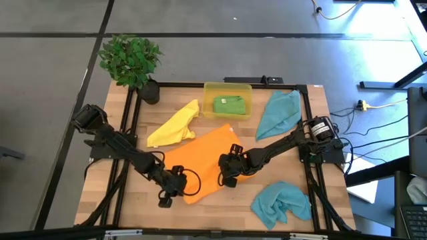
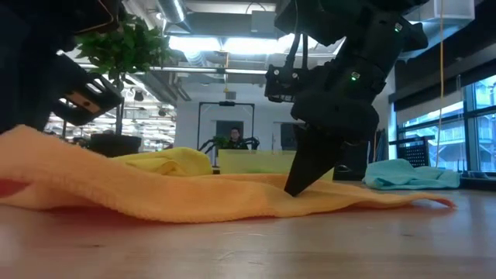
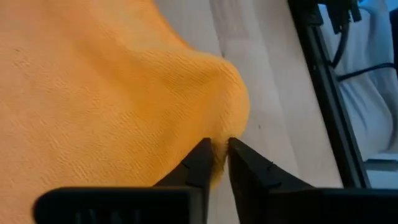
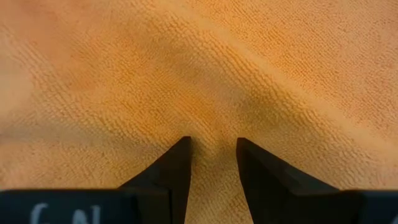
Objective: Fold microfiber towels
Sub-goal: Fold the orange microfiber cloth
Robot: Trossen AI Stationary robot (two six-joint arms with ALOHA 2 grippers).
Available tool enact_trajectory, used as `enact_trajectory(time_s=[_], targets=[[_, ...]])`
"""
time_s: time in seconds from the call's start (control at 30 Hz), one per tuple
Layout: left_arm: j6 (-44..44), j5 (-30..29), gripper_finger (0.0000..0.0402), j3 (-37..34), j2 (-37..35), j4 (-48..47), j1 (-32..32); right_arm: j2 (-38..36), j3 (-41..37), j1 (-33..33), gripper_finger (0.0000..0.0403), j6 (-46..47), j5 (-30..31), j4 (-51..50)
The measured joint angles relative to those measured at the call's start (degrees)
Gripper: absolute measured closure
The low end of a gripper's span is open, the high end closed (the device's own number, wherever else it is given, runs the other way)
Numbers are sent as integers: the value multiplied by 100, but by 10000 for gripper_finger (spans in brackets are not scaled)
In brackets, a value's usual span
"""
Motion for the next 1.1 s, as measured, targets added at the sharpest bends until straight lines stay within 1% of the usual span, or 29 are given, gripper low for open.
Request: enact_trajectory(time_s=[0.1, 0.17, 0.23, 0.3, 0.5, 0.63, 0.73, 0.8, 0.87, 1.0, 1.1], targets=[[-6, 38, 321, 0, 0, 3, 1, 0, 0, 0, 273, -2, 0, -21], [-64, 224, 306, -2, 0, 29, -13, 0, 0, 0, 273, -2, -2, -39], [-167, 398, 294, 0, 20, 64, -64, 0, 0, 0, 273, -2, -2, -46], [-175, 438, 287, -2, 49, 38, -131, 0, 0, 0, 273, -2, -2, -47], [-181, 173, 283, -2, 48, 95, -208, 0, 0, 0, 273, -4, -2, -50], [-12, 150, 283, -2, 48, 611, -389, 0, 0, 0, 273, -6, -2, -53], [198, -251, 283, -2, 76, 921, -689, 0, 0, 0, 273, -58, -2, -54], [262, -518, 283, -2, 200, 1047, -864, 0, 0, 0, 273, -106, 0, -51], [280, -662, 283, -2, 396, 1240, -1020, 0, 0, 2, 273, -111, 0, -47], [231, -628, 283, -2, 932, 1855, -1181, 0, 0, 2, 273, -110, 0, -46], [164, -687, 286, 0, 1240, 1952, -1152, 0, 0, 2, 273, -110, 0, -44]])
